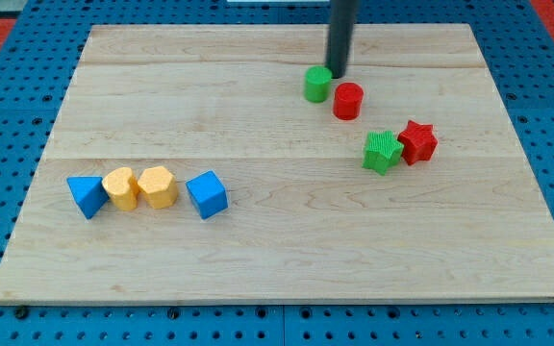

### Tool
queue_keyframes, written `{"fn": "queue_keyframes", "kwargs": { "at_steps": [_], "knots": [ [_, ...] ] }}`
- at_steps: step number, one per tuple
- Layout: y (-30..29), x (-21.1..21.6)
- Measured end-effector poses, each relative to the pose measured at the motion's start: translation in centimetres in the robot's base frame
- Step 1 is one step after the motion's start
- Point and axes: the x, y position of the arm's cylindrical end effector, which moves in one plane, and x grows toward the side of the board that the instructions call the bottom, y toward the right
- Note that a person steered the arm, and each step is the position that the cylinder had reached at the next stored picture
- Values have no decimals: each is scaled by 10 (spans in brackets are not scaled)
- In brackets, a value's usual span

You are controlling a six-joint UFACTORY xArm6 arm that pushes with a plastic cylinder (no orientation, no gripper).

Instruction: Place the red circle below the green circle

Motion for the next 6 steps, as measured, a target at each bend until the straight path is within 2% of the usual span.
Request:
{"fn": "queue_keyframes", "kwargs": {
  "at_steps": [1, 2, 4, 5, 6],
  "knots": [
    [23, -2],
    [109, 11],
    [45, 41],
    [52, 49],
    [29, 75]
  ]
}}
